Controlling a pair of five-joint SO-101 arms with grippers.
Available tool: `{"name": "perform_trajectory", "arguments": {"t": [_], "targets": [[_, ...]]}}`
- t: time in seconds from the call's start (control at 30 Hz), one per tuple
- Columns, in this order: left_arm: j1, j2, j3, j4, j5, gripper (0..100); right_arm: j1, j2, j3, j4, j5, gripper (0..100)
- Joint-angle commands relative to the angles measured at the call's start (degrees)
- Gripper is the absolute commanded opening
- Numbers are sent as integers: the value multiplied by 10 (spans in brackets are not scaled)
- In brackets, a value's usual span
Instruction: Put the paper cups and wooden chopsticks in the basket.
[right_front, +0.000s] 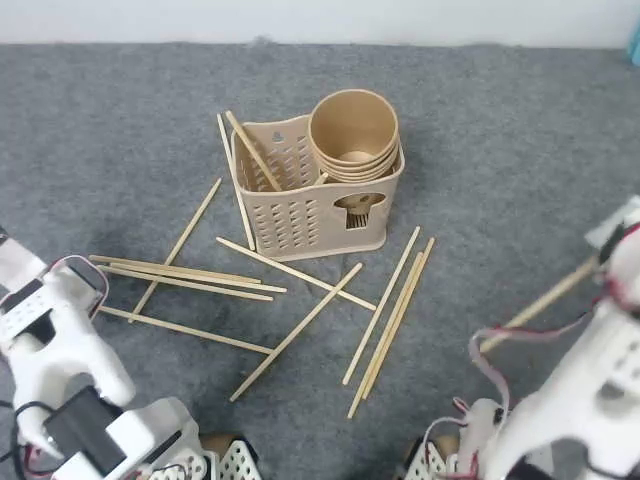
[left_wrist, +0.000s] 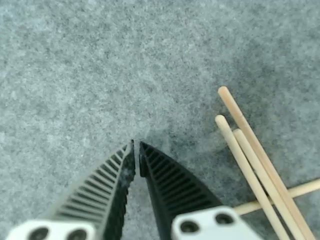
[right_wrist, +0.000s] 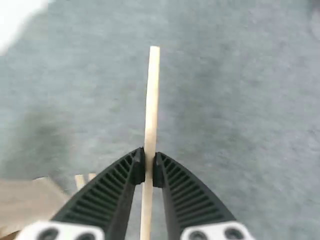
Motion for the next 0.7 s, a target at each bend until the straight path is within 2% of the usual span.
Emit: {"name": "perform_trajectory", "arguments": {"t": [0.0,0.17,0.33,0.67], "targets": [[3,0,-22,-11,1,13,-87,-64,-4,-22,-48,7],[3,1,-22,-11,1,13,-172,-108,-4,-63,-113,7],[3,1,-22,-11,1,13,-275,-130,-4,-132,-137,7],[3,1,-22,-11,1,13,-441,-125,47,-451,-132,8]]}}
